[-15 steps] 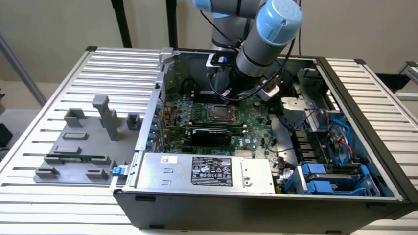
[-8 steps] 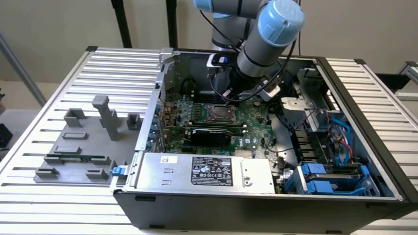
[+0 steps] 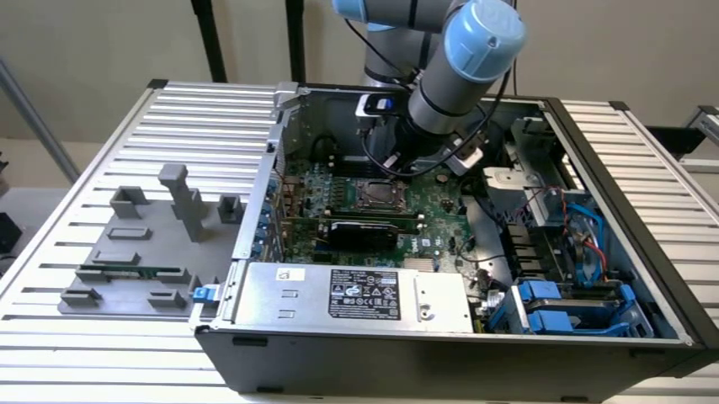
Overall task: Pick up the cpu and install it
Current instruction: 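Install the first cpu locking lever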
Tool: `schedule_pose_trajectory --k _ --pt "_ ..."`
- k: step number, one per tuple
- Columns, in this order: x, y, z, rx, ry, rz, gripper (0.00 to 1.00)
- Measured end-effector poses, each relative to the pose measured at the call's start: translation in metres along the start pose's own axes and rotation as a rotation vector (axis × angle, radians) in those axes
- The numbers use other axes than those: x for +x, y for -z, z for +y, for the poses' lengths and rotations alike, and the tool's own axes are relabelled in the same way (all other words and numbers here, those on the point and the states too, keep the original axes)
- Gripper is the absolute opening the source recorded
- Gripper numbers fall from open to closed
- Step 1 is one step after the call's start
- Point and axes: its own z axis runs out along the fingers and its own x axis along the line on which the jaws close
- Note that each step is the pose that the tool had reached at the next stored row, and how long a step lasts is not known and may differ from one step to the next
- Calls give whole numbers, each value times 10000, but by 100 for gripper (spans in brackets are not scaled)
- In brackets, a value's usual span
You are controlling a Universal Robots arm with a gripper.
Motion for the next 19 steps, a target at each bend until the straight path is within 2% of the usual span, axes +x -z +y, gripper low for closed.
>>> schedule_pose_trajectory --k 11,19 --pt "-20 11 23 115 145 56 11" --pt "-25 13 27 239 257 138 11"
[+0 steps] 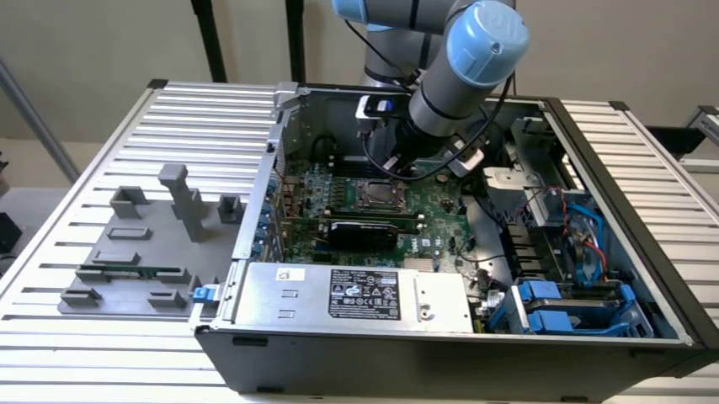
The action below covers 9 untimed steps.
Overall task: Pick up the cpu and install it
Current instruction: 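Install the first cpu locking lever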
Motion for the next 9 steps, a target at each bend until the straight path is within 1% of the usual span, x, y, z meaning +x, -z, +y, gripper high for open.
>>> schedule_pose_trajectory --k 4,9 --pt "-5 0 5 36 59 11 11" --pt "-8 -13 12 69 142 2 11"
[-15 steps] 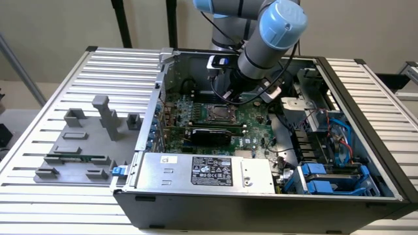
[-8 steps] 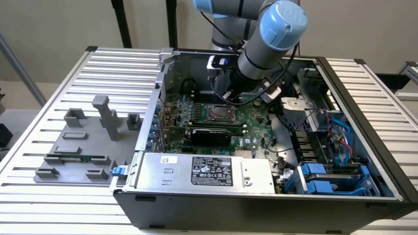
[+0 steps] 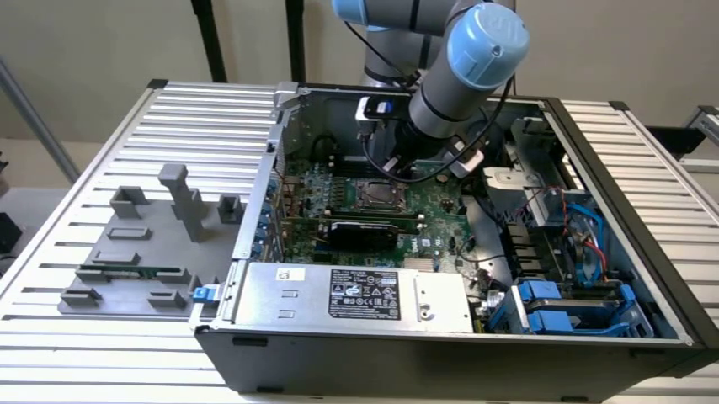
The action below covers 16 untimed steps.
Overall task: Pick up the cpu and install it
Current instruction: 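Install the first cpu locking lever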
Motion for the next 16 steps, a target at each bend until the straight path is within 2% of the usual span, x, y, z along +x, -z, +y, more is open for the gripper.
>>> schedule_pose_trajectory --k 12,16 --pt "-7 -19 13 126 209 37 11" --pt "-8 -18 15 229 279 137 11"
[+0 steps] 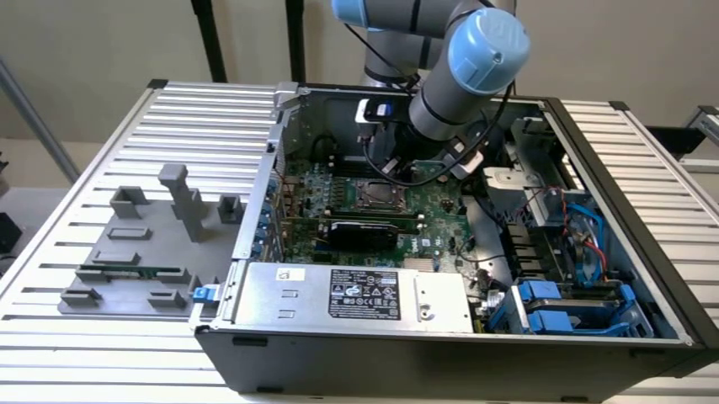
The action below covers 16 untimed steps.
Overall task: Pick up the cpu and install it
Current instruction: 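Install the first cpu locking lever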
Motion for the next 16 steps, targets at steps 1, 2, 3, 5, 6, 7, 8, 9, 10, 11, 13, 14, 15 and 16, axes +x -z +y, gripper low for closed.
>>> schedule_pose_trajectory --k 1,2,3,5,6,7,8,9,10,11,13,14,15,16 --pt "0 -1 0 35 23 38 11" --pt "1 -2 1 68 44 73 11" --pt "0 -1 1 97 62 102 11" --pt "-2 1 2 135 88 133 11" --pt "-2 4 1 142 97 137 11" --pt "-1 11 -1 146 103 138 11" --pt "-1 19 -5 146 105 137 11" --pt "1 27 -8 146 106 136 11" --pt "2 35 -11 146 106 136 11" --pt "2 41 -13 147 106 135 11" --pt "2 46 -14 148 108 137 11" --pt "2 47 -14 148 107 137 11" --pt "2 47 -14 148 107 138 11" --pt "1 48 -14 146 106 135 11"
